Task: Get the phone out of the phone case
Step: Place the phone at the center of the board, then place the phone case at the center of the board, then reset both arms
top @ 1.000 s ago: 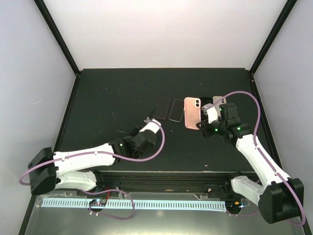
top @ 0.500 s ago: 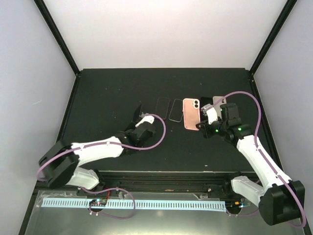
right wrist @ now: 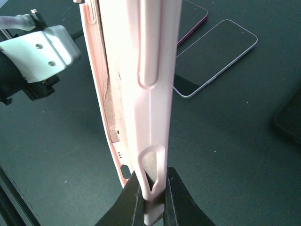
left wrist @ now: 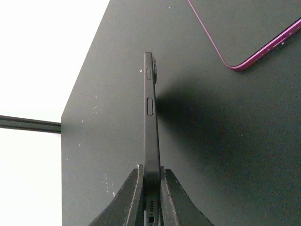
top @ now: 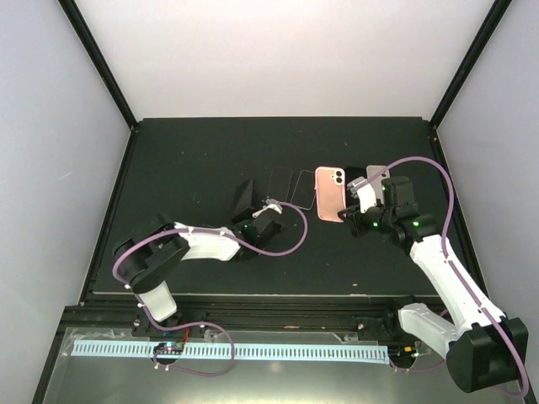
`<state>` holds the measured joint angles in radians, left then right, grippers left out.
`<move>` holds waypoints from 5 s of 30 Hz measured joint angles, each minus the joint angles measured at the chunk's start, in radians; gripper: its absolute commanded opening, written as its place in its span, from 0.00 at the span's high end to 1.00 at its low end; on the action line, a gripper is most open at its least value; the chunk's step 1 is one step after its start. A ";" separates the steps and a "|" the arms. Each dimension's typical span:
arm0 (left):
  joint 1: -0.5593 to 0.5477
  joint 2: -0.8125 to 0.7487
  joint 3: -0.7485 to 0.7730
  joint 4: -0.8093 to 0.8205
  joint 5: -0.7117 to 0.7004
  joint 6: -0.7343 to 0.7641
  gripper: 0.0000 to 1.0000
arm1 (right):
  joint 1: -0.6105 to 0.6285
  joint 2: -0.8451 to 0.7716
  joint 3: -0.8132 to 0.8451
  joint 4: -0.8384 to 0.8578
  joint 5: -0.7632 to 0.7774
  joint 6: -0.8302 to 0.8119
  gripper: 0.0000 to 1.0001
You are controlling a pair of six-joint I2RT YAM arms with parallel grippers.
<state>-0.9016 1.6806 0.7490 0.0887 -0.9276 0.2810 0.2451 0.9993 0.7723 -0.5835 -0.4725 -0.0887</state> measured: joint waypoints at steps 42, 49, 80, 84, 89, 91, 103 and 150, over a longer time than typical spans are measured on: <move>0.014 -0.513 0.251 -0.699 0.515 -0.371 0.01 | -0.026 0.150 0.118 -0.060 0.133 -0.048 0.99; 0.014 -0.702 0.180 -0.703 0.617 -0.360 0.01 | -0.044 0.379 0.224 -0.170 0.109 -0.071 0.99; 0.014 -0.828 0.082 -0.703 0.526 -0.361 0.01 | -0.666 0.822 0.360 -0.676 0.105 -0.449 0.90; 0.014 -0.828 0.082 -0.703 0.523 -0.361 0.01 | -0.666 0.838 0.358 -0.668 0.101 -0.448 0.65; 0.014 -0.827 0.082 -0.703 0.518 -0.361 0.01 | -0.666 0.834 0.355 -0.647 0.106 -0.451 0.46; 0.014 -0.827 0.082 -0.703 0.512 -0.361 0.01 | -0.668 0.819 0.352 -0.638 0.121 -0.446 0.43; 0.014 -0.818 0.079 -0.702 0.480 -0.361 0.01 | -0.672 0.551 0.374 -0.612 0.174 -0.465 0.43; 0.286 -1.050 -0.026 -0.567 0.435 -0.373 0.01 | -0.234 -0.431 -0.065 0.318 0.286 0.169 0.00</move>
<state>-0.6151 0.6304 0.7227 -0.4782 -0.4923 -0.0921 0.0109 0.5686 0.7071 -0.2653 -0.1867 0.0803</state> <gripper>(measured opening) 0.990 0.999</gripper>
